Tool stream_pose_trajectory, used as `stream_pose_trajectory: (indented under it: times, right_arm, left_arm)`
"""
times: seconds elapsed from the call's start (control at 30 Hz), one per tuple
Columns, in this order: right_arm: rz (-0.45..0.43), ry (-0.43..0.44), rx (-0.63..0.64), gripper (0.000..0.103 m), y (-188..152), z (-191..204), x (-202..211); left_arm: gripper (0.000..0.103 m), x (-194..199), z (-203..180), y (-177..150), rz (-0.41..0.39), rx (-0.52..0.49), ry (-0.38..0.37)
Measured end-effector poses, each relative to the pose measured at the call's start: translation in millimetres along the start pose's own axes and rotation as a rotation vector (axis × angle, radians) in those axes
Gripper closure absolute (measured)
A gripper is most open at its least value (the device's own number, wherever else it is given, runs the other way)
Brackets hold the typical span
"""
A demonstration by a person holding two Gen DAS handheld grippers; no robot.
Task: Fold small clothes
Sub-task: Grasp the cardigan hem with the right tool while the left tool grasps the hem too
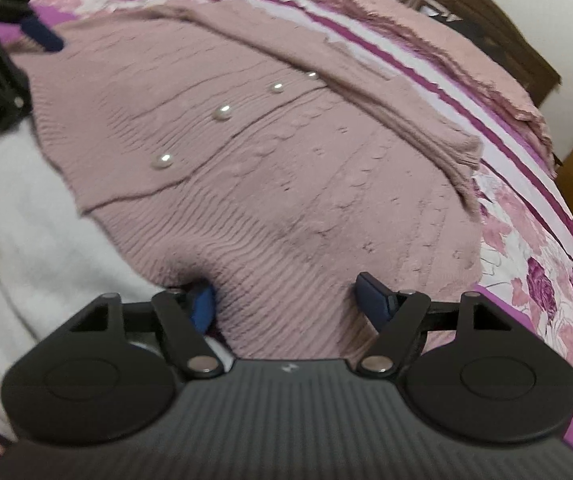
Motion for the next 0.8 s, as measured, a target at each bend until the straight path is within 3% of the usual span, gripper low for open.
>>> stream_pose_trajectory:
  times: [0.17, 0.23, 0.27, 0.33, 0.4, 0.47, 0.5, 0.6, 0.8]
  right_arm:
    - [-0.014, -0.02, 0.017, 0.03, 1.4, -5.1, 1.4]
    - [-0.014, -0.007, 0.006, 0.034, 0.5, -7.1, -0.6]
    - [-0.015, 0.001, -0.001, 0.04, 0.0, -7.7, -1.4]
    - [-0.024, 0.003, -0.003, 0.049, 0.5, -6.9, -1.3]
    - [-0.029, -0.005, 0.002, 0.074, 1.2, -6.3, -0.5]
    - [-0.041, -0.016, -0.001, 0.085, 3.6, -7.6, 1.8]
    - [-0.051, -0.019, -0.003, 0.088, 5.6, -8.8, 3.5]
    - [-0.094, -0.034, -0.016, 0.09, 13.7, -13.3, 12.7]
    - [-0.192, -0.088, -0.024, 0.091, 41.9, -29.1, 29.2]
  left_arm:
    - [0.019, 0.0, 4.6, 7.9, -0.019, 0.055, 0.013]
    - [0.027, 0.2, 4.8, 9.3, -0.027, 0.061, 0.015]
    - [0.029, 1.3, 4.0, 9.5, -0.034, 0.06, 0.014]
    - [0.044, 4.0, 2.7, 8.9, -0.048, 0.056, 0.02]
    - [0.058, 5.8, 1.8, 7.8, -0.055, 0.048, 0.028]
    - [0.074, 7.9, 2.7, 8.1, -0.065, 0.054, 0.021]
    - [0.081, 9.4, 3.5, 9.2, -0.071, 0.063, 0.01]
    - [0.09, 14.7, 6.9, 15.4, -0.099, 0.083, 0.003]
    - [0.094, 25.1, 15.8, 39.8, -0.16, 0.118, 0.014]
Point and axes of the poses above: each gripper's, at about its wrist camera, not at the fingertips, and x roughly against the way its jaws point, z to its left, y to its top, the point moved 8 cm from there along -x, roughly the way its jaws point, and after that the axes turned 12 degrees about y, right-handed, at the moved point
